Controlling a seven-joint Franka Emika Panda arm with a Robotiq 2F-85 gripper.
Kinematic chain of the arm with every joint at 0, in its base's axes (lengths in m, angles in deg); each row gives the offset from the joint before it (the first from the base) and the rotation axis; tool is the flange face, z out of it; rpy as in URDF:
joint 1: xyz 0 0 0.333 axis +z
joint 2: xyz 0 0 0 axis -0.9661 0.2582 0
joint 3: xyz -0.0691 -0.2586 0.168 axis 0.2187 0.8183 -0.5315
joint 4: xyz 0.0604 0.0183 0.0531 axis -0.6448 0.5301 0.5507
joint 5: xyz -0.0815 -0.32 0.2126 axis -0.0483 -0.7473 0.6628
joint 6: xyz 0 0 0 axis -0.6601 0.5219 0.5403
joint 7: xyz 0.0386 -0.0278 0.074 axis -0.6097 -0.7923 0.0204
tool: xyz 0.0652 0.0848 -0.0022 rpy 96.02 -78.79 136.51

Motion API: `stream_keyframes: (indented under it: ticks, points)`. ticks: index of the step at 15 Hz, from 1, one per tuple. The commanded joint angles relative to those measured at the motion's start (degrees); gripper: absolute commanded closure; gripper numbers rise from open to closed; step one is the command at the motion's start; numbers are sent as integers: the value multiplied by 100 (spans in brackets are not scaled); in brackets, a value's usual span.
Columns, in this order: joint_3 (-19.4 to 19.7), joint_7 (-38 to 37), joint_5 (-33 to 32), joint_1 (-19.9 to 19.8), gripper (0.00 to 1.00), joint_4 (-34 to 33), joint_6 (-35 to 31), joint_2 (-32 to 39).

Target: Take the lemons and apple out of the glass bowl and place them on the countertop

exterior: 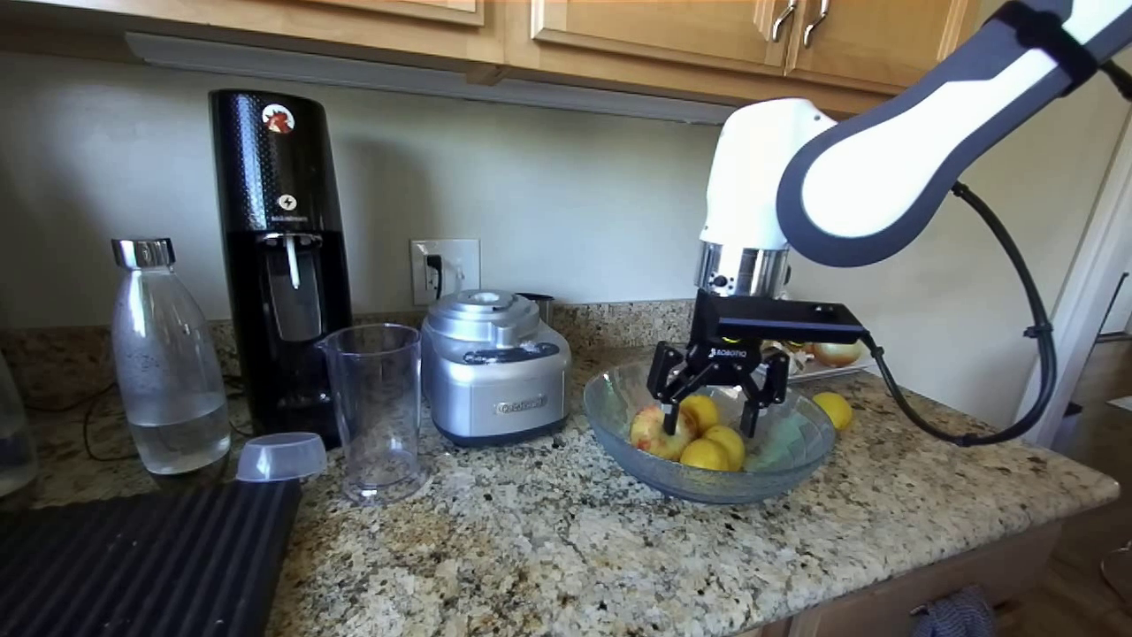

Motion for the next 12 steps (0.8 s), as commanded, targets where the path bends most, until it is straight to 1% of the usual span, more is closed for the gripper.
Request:
stream_keyframes:
  ticks: [1, 4, 8, 10, 11, 12]
  points:
    - [134, -476, -29, 131, 0, 101, -7, 29]
    - [87, -325, 175, 90, 0, 77, -144, 272]
    - [92, -224, 395, 76, 0, 23, -147, 555]
    - [95, -172, 476, 85, 0, 45, -291, 614]
    - [104, -167, 477, 100, 3, 63, -414, 619]
    - [111, -168, 484, 108, 18, 64, -511, 628]
